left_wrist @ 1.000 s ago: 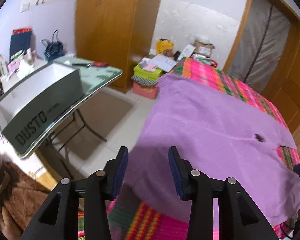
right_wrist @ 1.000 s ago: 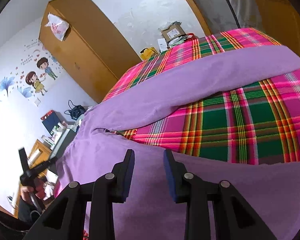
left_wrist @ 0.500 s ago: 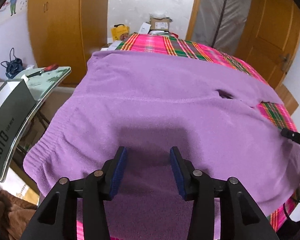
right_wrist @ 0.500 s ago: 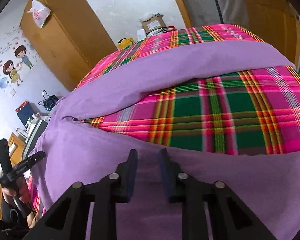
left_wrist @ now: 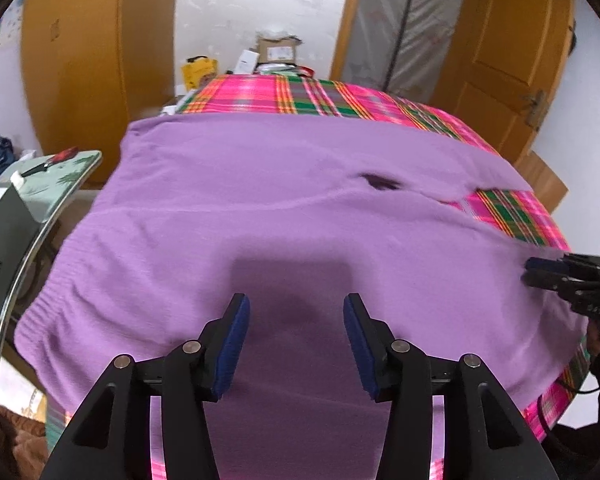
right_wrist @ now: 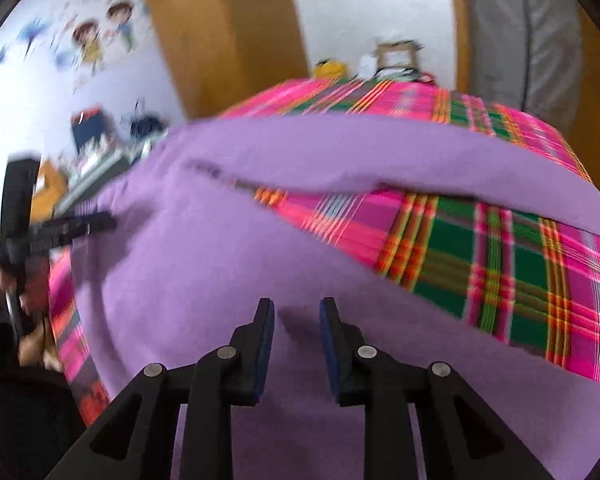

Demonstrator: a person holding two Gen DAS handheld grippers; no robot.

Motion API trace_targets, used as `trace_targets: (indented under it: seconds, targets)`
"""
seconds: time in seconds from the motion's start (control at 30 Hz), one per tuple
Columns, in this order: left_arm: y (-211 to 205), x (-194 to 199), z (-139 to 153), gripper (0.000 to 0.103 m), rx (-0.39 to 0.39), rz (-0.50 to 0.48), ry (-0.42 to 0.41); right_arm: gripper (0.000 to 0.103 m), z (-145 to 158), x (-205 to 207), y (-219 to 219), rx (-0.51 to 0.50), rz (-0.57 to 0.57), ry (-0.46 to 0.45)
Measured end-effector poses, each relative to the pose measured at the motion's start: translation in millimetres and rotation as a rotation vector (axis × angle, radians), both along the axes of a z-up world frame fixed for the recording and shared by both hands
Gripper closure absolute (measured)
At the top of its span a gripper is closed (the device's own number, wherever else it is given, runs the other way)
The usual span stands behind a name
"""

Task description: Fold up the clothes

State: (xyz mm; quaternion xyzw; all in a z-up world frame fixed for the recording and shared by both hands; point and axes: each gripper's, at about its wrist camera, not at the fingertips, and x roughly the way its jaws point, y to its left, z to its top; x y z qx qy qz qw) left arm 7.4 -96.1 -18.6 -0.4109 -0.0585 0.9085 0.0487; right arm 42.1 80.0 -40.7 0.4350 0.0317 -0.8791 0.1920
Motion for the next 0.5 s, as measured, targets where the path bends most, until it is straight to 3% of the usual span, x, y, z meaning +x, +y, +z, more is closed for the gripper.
trace_targets:
  seconds: [0.2,0.5]
  targets:
    - [-1.8,1.2,-2.6,0.052,0.011,0.000,-0.006,0.081,-1.4,-0.4,22.2,0.020,-0.153,0.012]
    - [3.6,-6.7,0.2,0.048,0.017,-0.004,-0.001,0.081,0.9,-5.1,28.6,-0.007,-0.258,-0.006]
